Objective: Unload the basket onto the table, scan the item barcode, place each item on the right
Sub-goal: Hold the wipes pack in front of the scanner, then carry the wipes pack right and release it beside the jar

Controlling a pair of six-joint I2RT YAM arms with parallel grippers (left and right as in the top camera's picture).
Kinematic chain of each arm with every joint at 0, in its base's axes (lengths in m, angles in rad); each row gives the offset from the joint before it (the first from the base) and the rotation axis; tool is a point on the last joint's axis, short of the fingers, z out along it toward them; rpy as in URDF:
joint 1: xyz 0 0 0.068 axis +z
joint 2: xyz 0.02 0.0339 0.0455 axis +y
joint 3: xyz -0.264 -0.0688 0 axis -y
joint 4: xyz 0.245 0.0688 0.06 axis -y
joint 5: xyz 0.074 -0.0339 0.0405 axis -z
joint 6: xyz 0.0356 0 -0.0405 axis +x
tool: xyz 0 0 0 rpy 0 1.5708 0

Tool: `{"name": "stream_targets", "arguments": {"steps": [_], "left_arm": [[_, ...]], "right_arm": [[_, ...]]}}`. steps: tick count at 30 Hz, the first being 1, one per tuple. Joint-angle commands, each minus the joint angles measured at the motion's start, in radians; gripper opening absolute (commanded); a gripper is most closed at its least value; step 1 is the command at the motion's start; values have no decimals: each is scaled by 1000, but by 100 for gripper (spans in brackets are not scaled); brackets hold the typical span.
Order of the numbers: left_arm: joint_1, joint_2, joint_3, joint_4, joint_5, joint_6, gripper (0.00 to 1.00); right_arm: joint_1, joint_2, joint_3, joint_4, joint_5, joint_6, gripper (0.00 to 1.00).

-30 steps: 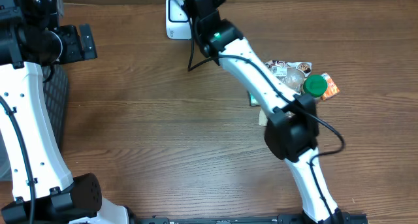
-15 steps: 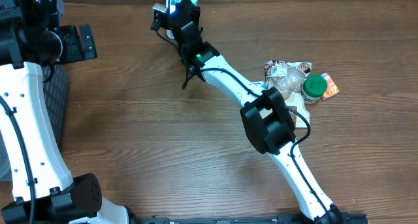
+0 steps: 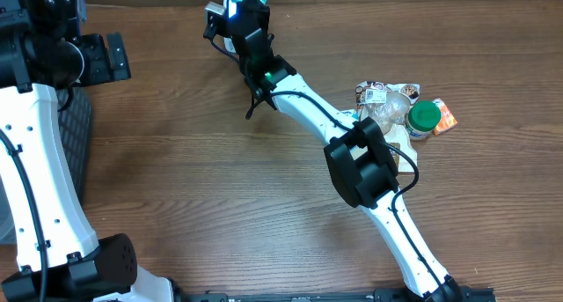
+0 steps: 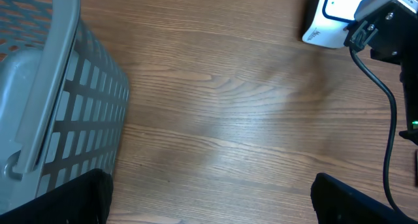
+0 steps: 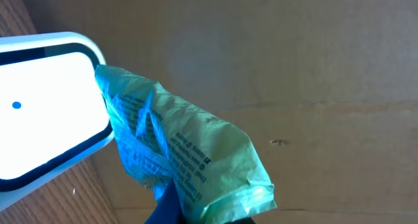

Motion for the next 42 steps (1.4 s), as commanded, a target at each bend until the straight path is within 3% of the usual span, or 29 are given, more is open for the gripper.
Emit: {"name": "stream_targets", "arguments": {"steps": [1,6,13,16,23,27,37,42], "left_arm": [[-6,-5,18,4,-3,19,99],[-6,-5,18,4,-3,19,100],[-6,-5,18,4,-3,19,100],[-6,-5,18,4,-3,19,99],[-6,-5,18,4,-3,19,99],[-6,-5,18,4,-3,19,100],[-6,-5,18,4,-3,19,100],[-6,-5,18,4,-3,19,99]], "right_arm": [[-2,-19,27,16,16,0,4],[-1,-48,27,15,15,106,4],[-2,-252,27,-109,16,399,4],[5,-360,28,-274,14,589,4],[-6,-635,28,-829,-61,1355,4],[-48,-761,28,-1160,-179,1703,4],[-245,-846,13,-1705,-378,2188,4],[-299,-845,-133,-1730,-378,2286,4]]}}
